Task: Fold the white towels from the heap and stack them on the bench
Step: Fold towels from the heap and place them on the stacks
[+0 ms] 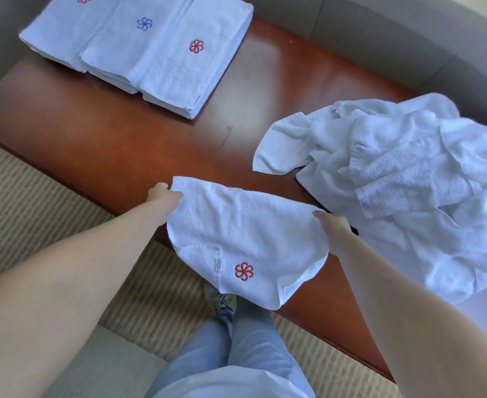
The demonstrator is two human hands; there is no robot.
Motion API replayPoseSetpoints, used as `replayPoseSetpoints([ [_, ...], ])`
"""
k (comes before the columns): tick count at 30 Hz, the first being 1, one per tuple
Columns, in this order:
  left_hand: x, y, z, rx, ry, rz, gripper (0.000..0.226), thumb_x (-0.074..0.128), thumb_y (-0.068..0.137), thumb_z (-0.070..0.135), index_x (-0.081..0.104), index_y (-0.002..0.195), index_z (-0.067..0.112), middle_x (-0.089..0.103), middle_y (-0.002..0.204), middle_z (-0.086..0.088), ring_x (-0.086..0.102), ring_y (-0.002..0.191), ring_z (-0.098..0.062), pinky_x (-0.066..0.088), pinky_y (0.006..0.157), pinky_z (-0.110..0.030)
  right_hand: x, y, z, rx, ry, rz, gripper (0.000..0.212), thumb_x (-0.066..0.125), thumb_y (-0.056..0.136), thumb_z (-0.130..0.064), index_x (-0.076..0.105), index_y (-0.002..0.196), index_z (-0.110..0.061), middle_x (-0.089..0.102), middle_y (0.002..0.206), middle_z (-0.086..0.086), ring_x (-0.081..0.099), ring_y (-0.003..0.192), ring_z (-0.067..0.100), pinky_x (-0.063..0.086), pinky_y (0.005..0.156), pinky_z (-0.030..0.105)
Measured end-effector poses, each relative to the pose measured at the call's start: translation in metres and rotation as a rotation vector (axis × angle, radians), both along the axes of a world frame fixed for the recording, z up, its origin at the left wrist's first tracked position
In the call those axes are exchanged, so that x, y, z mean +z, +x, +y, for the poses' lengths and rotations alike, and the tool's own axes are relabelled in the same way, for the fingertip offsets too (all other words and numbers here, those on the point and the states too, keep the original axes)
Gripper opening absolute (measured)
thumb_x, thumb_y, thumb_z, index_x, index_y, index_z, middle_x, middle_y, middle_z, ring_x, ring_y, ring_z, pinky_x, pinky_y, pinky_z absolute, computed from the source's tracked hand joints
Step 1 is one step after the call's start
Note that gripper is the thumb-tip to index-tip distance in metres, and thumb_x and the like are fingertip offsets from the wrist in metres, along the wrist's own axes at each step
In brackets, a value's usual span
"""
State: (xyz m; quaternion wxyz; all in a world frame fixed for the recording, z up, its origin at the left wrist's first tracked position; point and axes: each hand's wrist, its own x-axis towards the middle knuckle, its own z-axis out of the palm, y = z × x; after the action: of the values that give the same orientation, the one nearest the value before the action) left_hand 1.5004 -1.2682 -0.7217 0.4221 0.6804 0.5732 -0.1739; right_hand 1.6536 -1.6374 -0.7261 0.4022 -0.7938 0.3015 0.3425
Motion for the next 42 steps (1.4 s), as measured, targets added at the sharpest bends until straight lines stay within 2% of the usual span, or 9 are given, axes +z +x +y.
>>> replayPoseSetpoints([
  [2, -0.002, 0.009, 0.004, 0.023, 0.001, -0.024, 0.034, 0.058, 0.097, 0.026, 0.061, 0.130, 0.017, 0.054, 0.105, -0.003, 0.061, 0.102, -0.028, 0.047, 0.081, -0.038, -0.004, 0.007, 0.002, -0.053, 0.016, 0.043, 0.022, 0.070, 0.092, -0.033, 0.059, 0.087, -0.016, 0.060, 0.090, 0.003, 0.059, 0.088, 0.026, 0.051, 0.089, 0.038],
  [8, 0.006, 0.036, 0.004, 0.326, -0.098, -0.059, 0.014, 0.070, 0.090, 0.032, 0.069, 0.095, 0.019, 0.062, 0.081, 0.004, 0.063, 0.082, -0.023, 0.051, 0.080, -0.031, -0.008, 0.021, 0.008, -0.089, 0.033, 0.142, 0.039, 0.078, 0.084, -0.039, 0.064, 0.110, -0.014, 0.066, 0.101, 0.004, 0.064, 0.095, 0.029, 0.053, 0.096, 0.040],
  [10, 0.016, 0.039, 0.003, 0.346, -0.132, -0.044, 0.007, 0.066, 0.093, 0.025, 0.062, 0.093, 0.020, 0.054, 0.076, 0.003, 0.054, 0.079, -0.022, 0.048, 0.076, -0.029, 0.002, 0.020, 0.014, -0.043, 0.065, 0.168, 0.037, 0.083, 0.080, -0.035, 0.070, 0.105, -0.012, 0.070, 0.096, 0.007, 0.067, 0.086, 0.029, 0.057, 0.085, 0.038],
  [18, 0.117, 0.038, 0.027, 0.425, -0.262, -0.411, 0.029, 0.063, 0.098, 0.014, 0.065, 0.127, 0.008, 0.065, 0.120, -0.011, 0.062, 0.107, -0.023, 0.051, 0.105, -0.033, 0.107, 0.041, 0.063, -0.083, 0.441, -0.035, 0.005, 0.058, 0.086, -0.016, 0.060, 0.082, -0.013, 0.060, 0.070, 0.002, 0.055, 0.053, 0.016, 0.050, 0.057, 0.029],
  [27, 0.266, 0.037, 0.065, 0.472, -0.281, -0.886, 0.022, 0.069, 0.091, 0.023, 0.068, 0.113, 0.019, 0.071, 0.109, 0.002, 0.067, 0.100, -0.018, 0.056, 0.087, -0.029, 0.273, 0.054, 0.070, -0.289, 0.814, -0.447, 0.025, 0.047, 0.069, -0.015, 0.038, 0.047, -0.021, 0.029, 0.051, -0.005, 0.023, 0.043, 0.015, 0.025, 0.041, 0.022],
  [32, 0.305, 0.030, 0.079, 0.400, -0.255, -0.959, 0.010, 0.073, 0.090, 0.026, 0.072, 0.096, 0.018, 0.075, 0.097, -0.002, 0.068, 0.096, -0.020, 0.055, 0.096, -0.033, 0.299, 0.051, 0.051, -0.092, 0.656, -0.400, 0.021, 0.080, 0.081, -0.028, 0.069, 0.084, -0.011, 0.069, 0.077, 0.006, 0.068, 0.065, 0.021, 0.055, 0.063, 0.032],
  [37, 0.309, 0.024, 0.082, 0.359, -0.182, -0.928, 0.012, 0.071, 0.089, 0.023, 0.070, 0.099, 0.016, 0.074, 0.097, -0.006, 0.068, 0.093, -0.023, 0.058, 0.080, -0.031, 0.296, 0.049, 0.055, -0.043, 0.604, -0.445, 0.036, 0.076, 0.077, -0.008, 0.045, 0.064, -0.021, 0.039, 0.067, 0.000, 0.041, 0.053, 0.017, 0.036, 0.051, 0.029],
  [39, 0.304, 0.021, 0.081, 0.364, -0.135, -0.893, 0.009, 0.068, 0.090, 0.022, 0.067, 0.096, 0.016, 0.071, 0.099, -0.008, 0.065, 0.092, -0.025, 0.055, 0.083, -0.035, 0.294, 0.047, 0.053, -0.132, 0.690, -0.409, 0.011, 0.066, 0.080, -0.007, 0.061, 0.081, -0.017, 0.052, 0.071, 0.001, 0.050, 0.058, 0.018, 0.044, 0.062, 0.028],
  [42, 0.296, 0.019, 0.082, 0.323, -0.045, -0.829, 0.011, 0.065, 0.091, 0.022, 0.063, 0.096, 0.012, 0.066, 0.099, -0.012, 0.061, 0.090, -0.027, 0.051, 0.080, -0.038, 0.292, 0.046, 0.052, -0.099, 0.746, -0.373, 0.027, 0.071, 0.084, -0.011, 0.072, 0.107, -0.023, 0.072, 0.079, -0.003, 0.066, 0.067, 0.016, 0.054, 0.069, 0.028],
])
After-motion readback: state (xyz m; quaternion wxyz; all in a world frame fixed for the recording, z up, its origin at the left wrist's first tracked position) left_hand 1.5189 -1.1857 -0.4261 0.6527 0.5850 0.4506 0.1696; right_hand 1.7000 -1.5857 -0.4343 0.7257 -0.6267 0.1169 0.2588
